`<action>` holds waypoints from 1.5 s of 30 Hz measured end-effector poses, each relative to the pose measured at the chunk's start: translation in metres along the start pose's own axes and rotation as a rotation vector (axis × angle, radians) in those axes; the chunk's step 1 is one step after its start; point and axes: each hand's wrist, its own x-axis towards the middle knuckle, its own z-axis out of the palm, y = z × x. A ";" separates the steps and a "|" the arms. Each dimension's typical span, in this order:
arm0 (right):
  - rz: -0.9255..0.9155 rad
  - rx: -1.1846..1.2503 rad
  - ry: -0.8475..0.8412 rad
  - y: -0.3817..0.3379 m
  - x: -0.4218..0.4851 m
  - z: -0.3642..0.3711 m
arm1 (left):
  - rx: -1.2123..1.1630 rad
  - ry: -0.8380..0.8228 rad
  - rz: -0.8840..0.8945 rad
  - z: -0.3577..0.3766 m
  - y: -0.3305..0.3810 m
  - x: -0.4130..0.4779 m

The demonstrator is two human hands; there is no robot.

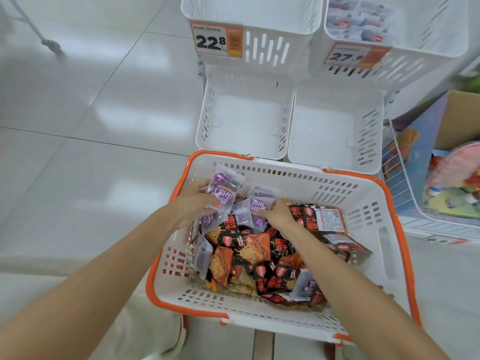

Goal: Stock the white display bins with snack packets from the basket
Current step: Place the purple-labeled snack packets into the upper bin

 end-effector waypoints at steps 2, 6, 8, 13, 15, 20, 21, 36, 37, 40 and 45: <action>-0.046 -0.026 0.003 -0.002 0.000 -0.001 | 0.024 -0.004 0.014 -0.004 -0.001 0.000; -0.180 -0.085 -0.019 -0.020 -0.007 -0.031 | 0.180 0.095 0.128 -0.003 0.007 0.001; -0.267 -0.044 0.009 -0.037 -0.018 -0.056 | 0.204 0.128 0.199 0.001 0.017 -0.001; -0.410 0.067 -0.005 -0.070 -0.038 -0.099 | 0.265 0.115 0.315 0.015 0.040 0.003; -0.423 0.057 -0.048 -0.078 -0.043 -0.103 | 0.286 0.106 0.318 0.032 0.052 0.000; -0.422 0.010 -0.109 -0.078 -0.056 -0.103 | 0.221 -0.078 0.196 0.077 0.081 -0.012; -0.416 0.048 -0.113 -0.077 -0.059 -0.105 | 0.216 -0.102 0.182 0.081 0.086 -0.012; -0.483 0.383 0.031 -0.160 -0.059 -0.194 | 0.170 -0.314 0.380 0.150 0.228 0.002; -0.501 0.360 0.029 -0.175 -0.059 -0.205 | 0.167 -0.306 0.404 0.155 0.245 0.005; -0.563 0.282 0.034 -0.215 -0.051 -0.248 | 0.152 -0.323 0.487 0.170 0.298 0.013; -0.651 0.202 0.117 -0.266 -0.016 -0.326 | 0.370 -0.239 0.716 0.200 0.377 0.060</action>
